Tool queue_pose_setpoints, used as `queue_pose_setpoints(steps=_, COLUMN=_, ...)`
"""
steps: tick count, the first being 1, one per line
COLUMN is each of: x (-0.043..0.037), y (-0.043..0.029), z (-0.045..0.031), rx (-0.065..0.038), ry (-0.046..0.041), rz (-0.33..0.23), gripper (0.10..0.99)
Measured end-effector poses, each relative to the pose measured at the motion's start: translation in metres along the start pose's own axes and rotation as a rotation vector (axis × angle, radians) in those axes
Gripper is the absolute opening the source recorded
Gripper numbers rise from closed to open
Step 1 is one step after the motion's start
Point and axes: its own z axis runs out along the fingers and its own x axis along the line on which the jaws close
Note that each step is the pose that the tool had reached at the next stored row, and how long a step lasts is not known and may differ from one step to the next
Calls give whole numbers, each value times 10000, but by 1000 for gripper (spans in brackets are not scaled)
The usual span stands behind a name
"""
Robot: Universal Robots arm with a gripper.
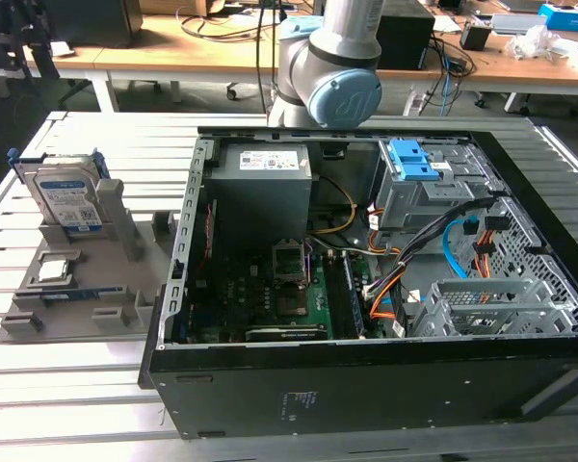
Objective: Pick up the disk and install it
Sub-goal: 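Pick up the disk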
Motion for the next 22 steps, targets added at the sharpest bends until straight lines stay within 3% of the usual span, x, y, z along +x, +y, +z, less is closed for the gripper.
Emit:
queue_pose_setpoints(steps=8, x=-118, y=-28, z=20, rx=1, ry=11, rz=1, gripper=541)
queue_pose_setpoints(steps=15, x=-106, y=-39, z=57, rx=4, ry=18, rz=-32, gripper=541)
queue_pose_setpoints(steps=16, x=-38, y=-45, z=60, rx=7, ry=38, rz=-53, gripper=541)
queue_pose_setpoints(steps=17, x=155, y=-75, z=72, rx=8, ry=49, rz=-61, gripper=541)
queue_pose_setpoints(steps=22, x=286, y=-96, z=79, rx=8, ry=49, rz=-65, gripper=541)
